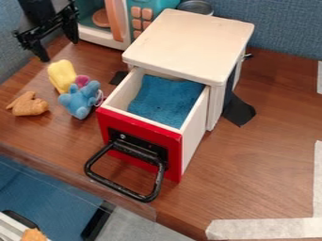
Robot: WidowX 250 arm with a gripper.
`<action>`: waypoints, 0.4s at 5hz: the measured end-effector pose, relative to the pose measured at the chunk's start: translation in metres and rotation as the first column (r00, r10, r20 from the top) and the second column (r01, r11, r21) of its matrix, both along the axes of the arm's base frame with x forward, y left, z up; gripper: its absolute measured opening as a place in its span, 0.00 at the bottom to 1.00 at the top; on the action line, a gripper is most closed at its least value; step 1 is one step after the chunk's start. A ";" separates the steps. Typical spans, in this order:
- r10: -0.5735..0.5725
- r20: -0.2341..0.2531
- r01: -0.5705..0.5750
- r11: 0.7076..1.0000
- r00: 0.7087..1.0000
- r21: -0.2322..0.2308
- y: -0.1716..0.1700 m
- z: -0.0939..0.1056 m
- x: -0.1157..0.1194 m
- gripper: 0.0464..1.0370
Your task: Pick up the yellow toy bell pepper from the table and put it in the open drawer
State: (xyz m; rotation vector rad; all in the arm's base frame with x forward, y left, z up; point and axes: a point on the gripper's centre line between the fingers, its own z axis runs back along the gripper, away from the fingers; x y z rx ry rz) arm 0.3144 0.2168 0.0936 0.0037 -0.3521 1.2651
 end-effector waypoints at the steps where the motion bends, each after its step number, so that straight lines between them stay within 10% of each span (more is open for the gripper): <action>1: -0.048 0.011 0.047 0.998 0.999 0.046 0.005 -0.004 0.002 0.96; 2: -0.096 0.016 0.095 0.994 0.995 0.050 0.002 -0.012 0.001 0.96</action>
